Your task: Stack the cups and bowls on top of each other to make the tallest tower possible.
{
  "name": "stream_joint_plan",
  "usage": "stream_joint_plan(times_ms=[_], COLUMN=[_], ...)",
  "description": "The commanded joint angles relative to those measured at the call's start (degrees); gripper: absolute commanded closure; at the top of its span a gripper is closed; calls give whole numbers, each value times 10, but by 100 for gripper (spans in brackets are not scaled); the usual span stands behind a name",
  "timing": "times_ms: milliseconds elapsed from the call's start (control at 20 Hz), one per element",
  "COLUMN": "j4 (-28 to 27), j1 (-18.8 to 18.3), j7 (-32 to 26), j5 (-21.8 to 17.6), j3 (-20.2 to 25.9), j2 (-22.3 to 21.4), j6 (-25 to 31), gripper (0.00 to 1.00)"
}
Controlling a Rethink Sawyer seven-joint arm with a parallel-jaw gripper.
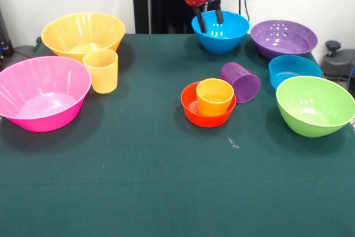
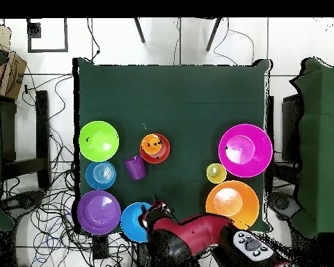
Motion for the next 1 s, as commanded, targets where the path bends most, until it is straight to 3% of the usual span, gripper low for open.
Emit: stream_joint_plan(times_ms=[50, 150, 300, 450, 750, 1000], j4=[-46, -56, -75, -83, -101, -115], j1=[-48, -59, -29, -23, -33, 11], j7=[41, 38, 51, 57, 53, 62], j5=[-58, -66, -72, -73, -91, -87], j3=[31, 38, 9, 5, 7, -35], j2=[69, 86, 103, 118, 140, 150], j6=[28, 36, 2, -6, -10, -67], gripper=[0, 0, 0, 0, 0, 0])
